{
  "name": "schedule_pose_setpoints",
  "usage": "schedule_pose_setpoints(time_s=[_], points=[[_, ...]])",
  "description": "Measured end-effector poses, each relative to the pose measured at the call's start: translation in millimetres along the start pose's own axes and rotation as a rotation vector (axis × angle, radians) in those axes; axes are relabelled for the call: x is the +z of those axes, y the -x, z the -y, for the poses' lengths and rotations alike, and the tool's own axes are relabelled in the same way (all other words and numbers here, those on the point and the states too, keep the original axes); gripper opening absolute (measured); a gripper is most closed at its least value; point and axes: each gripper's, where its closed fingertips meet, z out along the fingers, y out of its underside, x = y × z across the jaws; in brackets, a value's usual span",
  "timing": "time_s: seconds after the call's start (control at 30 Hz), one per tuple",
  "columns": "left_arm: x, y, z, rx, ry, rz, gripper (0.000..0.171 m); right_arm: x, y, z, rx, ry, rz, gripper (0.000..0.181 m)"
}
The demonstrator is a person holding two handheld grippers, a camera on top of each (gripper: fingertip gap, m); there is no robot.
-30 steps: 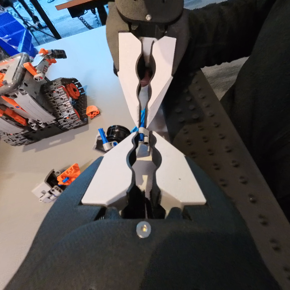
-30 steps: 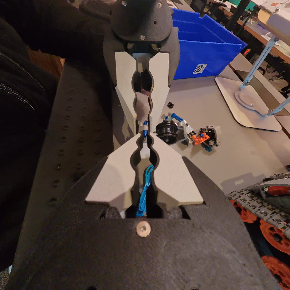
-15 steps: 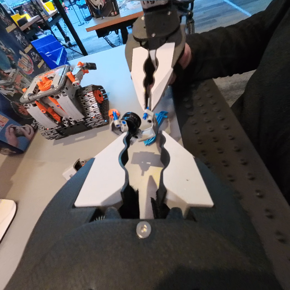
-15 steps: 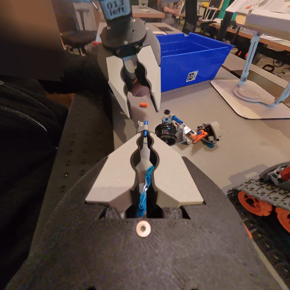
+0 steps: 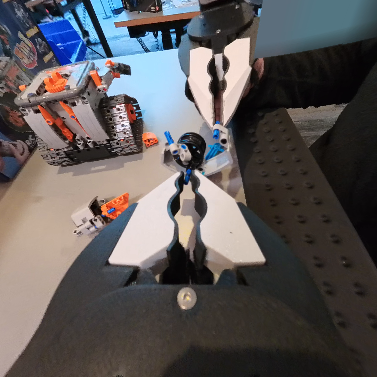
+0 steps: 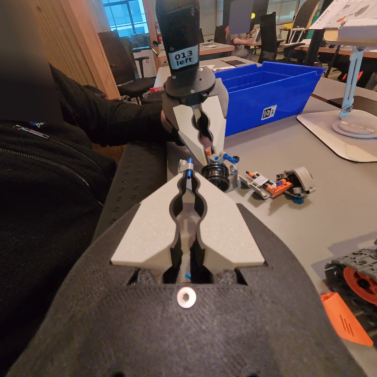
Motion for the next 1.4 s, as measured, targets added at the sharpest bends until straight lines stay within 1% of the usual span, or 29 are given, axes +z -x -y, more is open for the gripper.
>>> schedule_pose_setpoints(time_s=[0.13,0.27,0.37,0.43,0.5,0.57,0.67,0.7,0.77,0.83,0.9,1.0,1.03,1.1,1.17,1.27,1.4], points=[[2.1,0.1,-0.8,-0.023,-0.004,-0.012,0.003,-0.5,-0.4,0.1,-0.012,0.000,-0.008,0.002],[-1.4,3.4,4.9,-0.065,-0.057,-0.027,0.002,-1.5,0.6,6.8,-0.030,-0.039,-0.016,0.004],[-3.5,7.8,6.7,-0.071,-0.077,-0.013,0.002,-6.4,-5.3,13.2,0.025,-0.086,-0.021,0.030],[-3.9,10.8,8.1,-0.088,-0.089,-0.002,0.002,-7.2,-9.0,12.2,0.008,-0.076,-0.049,0.039],[-4.3,15.2,9.1,-0.097,-0.093,0.022,0.002,-5.9,-11.7,10.3,-0.023,-0.058,-0.088,0.044],[-4.6,19.7,10.0,-0.094,-0.093,0.057,0.002,-3.8,-14.1,6.7,-0.047,-0.032,-0.117,0.041],[-2.7,22.6,9.7,-0.051,-0.067,0.112,0.002,0.4,-16.1,2.3,-0.031,-0.006,-0.125,0.035],[-1.4,20.7,10.6,-0.038,-0.064,0.114,0.002,1.4,-15.8,2.4,-0.043,-0.003,-0.129,0.030],[1.3,18.3,11.5,-0.020,-0.057,0.118,0.002,3.8,-14.2,1.8,-0.074,0.008,-0.136,0.009],[2.3,19.8,10.5,-0.017,-0.051,0.127,0.002,6.7,-11.1,-0.9,-0.083,0.028,-0.121,0.003],[1.9,21.8,10.4,-0.034,-0.063,0.123,0.002,7.7,-11.6,-1.9,-0.098,0.039,-0.131,0.002],[1.3,21.4,12.0,-0.010,-0.068,0.131,0.005,6.3,-9.9,0.1,-0.106,0.026,-0.123,0.001],[1.1,20.0,13.7,0.005,-0.074,0.130,0.008,5.2,-10.7,0.7,-0.111,0.024,-0.130,0.000],[0.7,20.2,15.3,0.025,-0.075,0.147,0.021,3.1,-10.9,2.7,-0.115,0.013,-0.134,0.000],[0.0,24.8,15.9,0.057,-0.067,0.197,0.030,3.9,-9.3,2.0,-0.120,0.019,-0.128,0.000],[0.9,22.9,19.3,0.098,-0.065,0.216,0.029,6.6,-8.0,-0.1,-0.125,0.034,-0.123,0.000],[1.6,22.0,21.1,0.114,-0.060,0.224,0.020,9.7,-5.4,-2.6,-0.131,0.050,-0.111,0.000]])
